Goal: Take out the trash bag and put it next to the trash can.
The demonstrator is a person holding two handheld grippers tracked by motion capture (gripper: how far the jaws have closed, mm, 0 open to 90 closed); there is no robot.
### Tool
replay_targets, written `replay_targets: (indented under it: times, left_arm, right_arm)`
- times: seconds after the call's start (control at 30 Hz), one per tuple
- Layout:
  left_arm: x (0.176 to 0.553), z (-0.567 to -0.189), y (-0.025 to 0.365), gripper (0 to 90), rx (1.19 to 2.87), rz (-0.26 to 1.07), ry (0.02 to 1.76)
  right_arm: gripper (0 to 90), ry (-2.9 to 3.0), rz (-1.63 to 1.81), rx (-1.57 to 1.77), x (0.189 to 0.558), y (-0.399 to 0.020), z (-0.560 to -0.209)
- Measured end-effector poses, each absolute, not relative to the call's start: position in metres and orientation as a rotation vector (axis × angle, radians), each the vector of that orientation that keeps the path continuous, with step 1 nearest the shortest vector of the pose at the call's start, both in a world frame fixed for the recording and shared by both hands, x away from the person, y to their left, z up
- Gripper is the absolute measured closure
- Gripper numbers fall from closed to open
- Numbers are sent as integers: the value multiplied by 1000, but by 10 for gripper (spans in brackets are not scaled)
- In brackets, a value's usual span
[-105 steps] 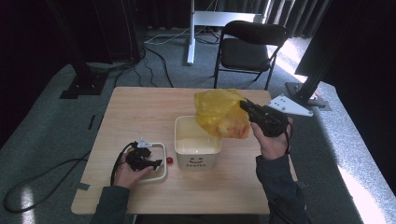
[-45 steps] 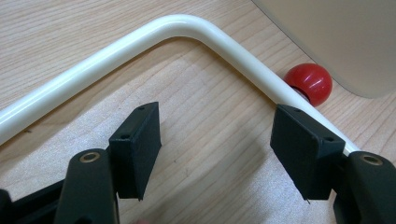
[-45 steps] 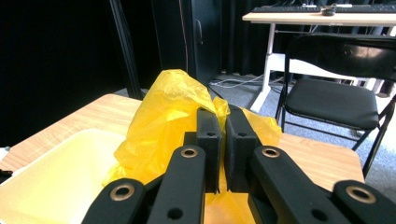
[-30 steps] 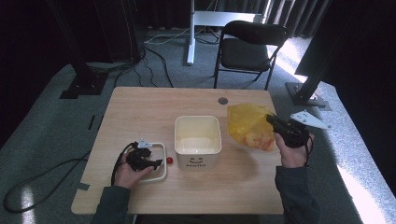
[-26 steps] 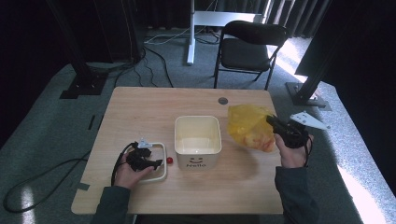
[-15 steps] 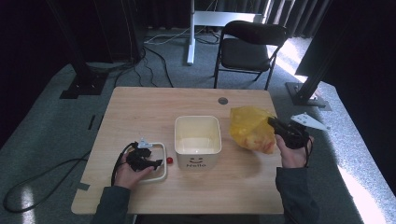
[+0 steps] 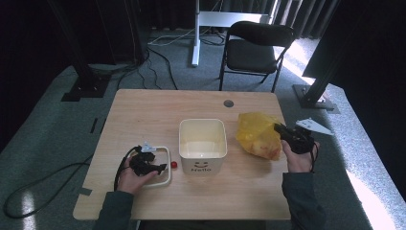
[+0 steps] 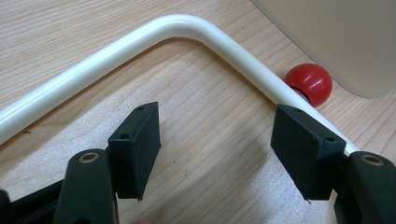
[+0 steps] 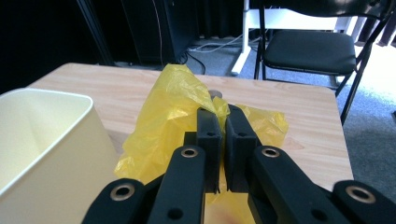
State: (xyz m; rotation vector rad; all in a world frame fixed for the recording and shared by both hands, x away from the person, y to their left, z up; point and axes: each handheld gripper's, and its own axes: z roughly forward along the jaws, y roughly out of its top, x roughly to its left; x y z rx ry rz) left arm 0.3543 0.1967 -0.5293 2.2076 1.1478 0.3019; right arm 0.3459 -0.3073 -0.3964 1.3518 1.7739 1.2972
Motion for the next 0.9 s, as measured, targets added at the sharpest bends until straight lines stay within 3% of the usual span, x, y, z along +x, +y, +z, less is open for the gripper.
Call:
replay_targets:
  times: [0.9]
  left_arm:
    - [354, -529, 197, 337, 2206, 302, 1146]
  right_arm:
    - [845, 1915, 1212, 1442, 350, -296, -454]
